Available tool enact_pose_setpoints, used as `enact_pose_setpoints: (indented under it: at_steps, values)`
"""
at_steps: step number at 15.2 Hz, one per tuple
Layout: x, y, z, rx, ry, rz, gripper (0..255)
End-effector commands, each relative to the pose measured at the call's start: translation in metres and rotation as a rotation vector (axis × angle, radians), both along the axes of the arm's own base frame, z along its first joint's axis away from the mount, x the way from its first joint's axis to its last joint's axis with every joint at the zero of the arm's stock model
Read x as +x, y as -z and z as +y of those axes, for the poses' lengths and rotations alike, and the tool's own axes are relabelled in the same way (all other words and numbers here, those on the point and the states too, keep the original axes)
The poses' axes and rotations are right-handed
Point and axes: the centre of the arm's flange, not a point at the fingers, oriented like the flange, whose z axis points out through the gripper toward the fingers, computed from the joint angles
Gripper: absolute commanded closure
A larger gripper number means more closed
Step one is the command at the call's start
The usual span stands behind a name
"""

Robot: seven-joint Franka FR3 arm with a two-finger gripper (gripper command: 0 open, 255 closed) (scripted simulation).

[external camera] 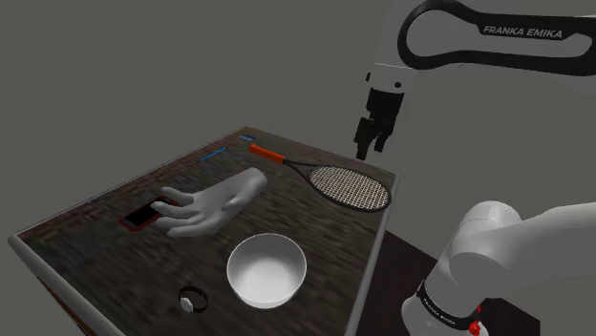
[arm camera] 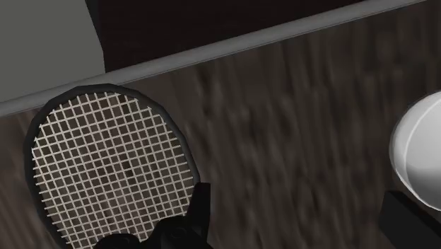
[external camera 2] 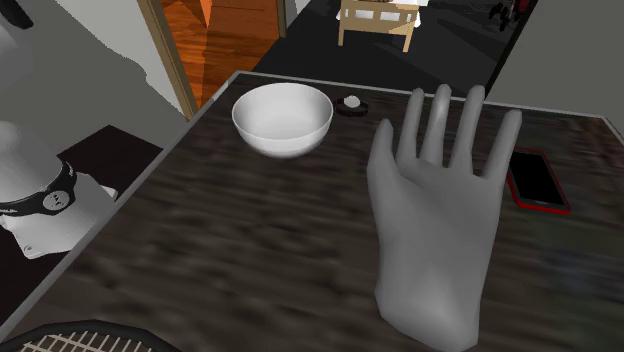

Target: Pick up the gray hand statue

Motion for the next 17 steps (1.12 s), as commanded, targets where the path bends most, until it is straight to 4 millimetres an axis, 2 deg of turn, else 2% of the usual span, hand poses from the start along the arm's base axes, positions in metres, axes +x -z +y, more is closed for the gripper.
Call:
enact_pose_setpoints:
  at_steps: [1,9,17]
  values:
    - [0.0,0.0,0.0,0.0,0.0,0.0,0]
    - [0.06,0.049,0.06,0.059,0.144,0.0,0]
    - [0.128,0.096,0.114,0.117,0.288,0.0,0]
